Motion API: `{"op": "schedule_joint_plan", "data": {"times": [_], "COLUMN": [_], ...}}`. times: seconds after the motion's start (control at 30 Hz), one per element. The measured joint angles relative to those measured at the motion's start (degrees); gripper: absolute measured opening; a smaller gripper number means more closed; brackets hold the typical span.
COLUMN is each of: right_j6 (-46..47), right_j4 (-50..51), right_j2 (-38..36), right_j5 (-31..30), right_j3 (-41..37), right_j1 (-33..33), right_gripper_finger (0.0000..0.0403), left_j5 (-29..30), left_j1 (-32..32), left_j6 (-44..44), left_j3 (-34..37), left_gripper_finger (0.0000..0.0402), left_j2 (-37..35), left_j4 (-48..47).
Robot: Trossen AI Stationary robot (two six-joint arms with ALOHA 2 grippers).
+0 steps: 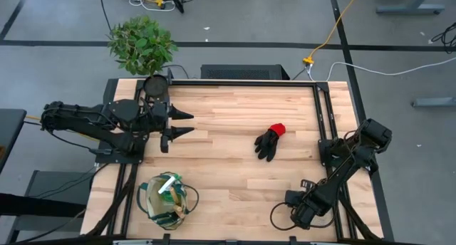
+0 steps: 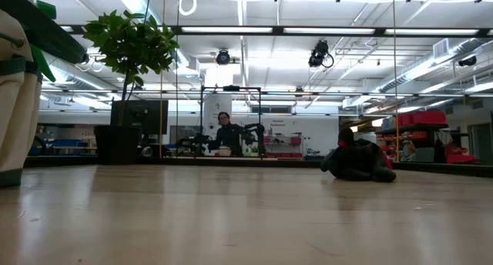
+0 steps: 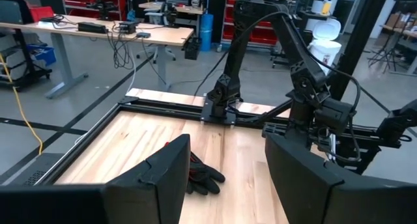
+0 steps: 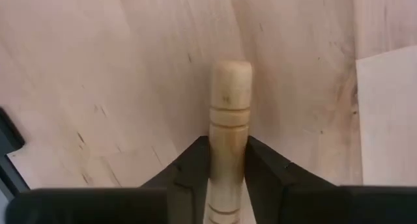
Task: Pick & Place Garden tools in Gardening bag
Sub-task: Put the hand rake into the gardening bag
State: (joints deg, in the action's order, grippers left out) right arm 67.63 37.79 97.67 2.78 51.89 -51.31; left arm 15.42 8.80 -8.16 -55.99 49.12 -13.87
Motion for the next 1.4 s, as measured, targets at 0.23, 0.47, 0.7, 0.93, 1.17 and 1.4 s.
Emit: {"op": "schedule_joint_plan", "data": {"times": [0.23, 0.47, 0.7, 0.93, 1.17, 1.4], "right_j6": [-0.80, -0.82, -0.79, 0.54, -4.83, -14.29], "right_j4": [-0.24, -0.38, -1.55, -2.47, -5.99, -13.20], "right_j2": [0.00, -0.68, -5.57, -12.97, -19.77, -23.95], "right_j5": [0.01, -0.12, -4.07, -10.93, -16.37, -17.42], "right_j3": [-0.01, -0.13, -0.23, -0.20, -0.15, -0.12], "right_j1": [0.00, 0.00, 0.45, 2.87, 8.05, 13.80], "right_gripper_finger": [0.0064, 0.0067, 0.0064, 0.0063, 0.0063, 0.0063], "left_j5": [0.00, 0.00, 0.00, 0.00, 0.00, -0.11], "left_j1": [0.00, 0.00, 0.00, 0.00, 0.00, 0.00], "left_j6": [0.00, -0.02, -0.07, -0.17, -0.20, -0.22], "left_j3": [0.00, 0.00, 0.00, 0.00, 0.00, 0.00], "left_gripper_finger": [0.0206, 0.0206, 0.0206, 0.0206, 0.0206, 0.0206], "left_j2": [0.00, 0.00, 0.00, 0.02, 0.02, 0.02], "left_j4": [-0.02, -0.01, 0.00, 0.02, 0.06, 0.13]}}
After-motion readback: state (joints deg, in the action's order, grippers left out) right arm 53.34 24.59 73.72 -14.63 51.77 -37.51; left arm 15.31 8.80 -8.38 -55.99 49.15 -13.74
